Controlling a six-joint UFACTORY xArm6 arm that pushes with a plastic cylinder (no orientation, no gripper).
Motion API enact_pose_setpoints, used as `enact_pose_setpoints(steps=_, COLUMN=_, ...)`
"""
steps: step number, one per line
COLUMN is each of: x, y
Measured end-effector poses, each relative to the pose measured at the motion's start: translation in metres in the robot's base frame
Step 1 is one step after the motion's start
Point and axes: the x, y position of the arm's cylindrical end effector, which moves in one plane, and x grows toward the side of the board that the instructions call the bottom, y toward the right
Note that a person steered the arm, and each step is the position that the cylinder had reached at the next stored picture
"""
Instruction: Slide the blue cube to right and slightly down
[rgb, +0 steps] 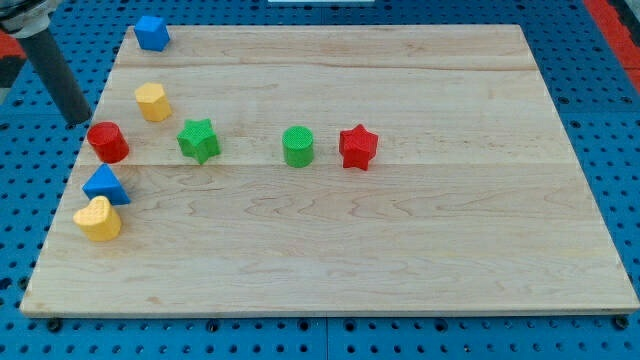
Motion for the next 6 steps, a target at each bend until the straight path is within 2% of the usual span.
enact_pose_setpoints(steps=2, x=0.014, y=-0.001)
enact_pose_setpoints(steps=5, x=0.088, y=-0.001)
enact_pose_setpoints(steps=6, x=0.104, y=0.044)
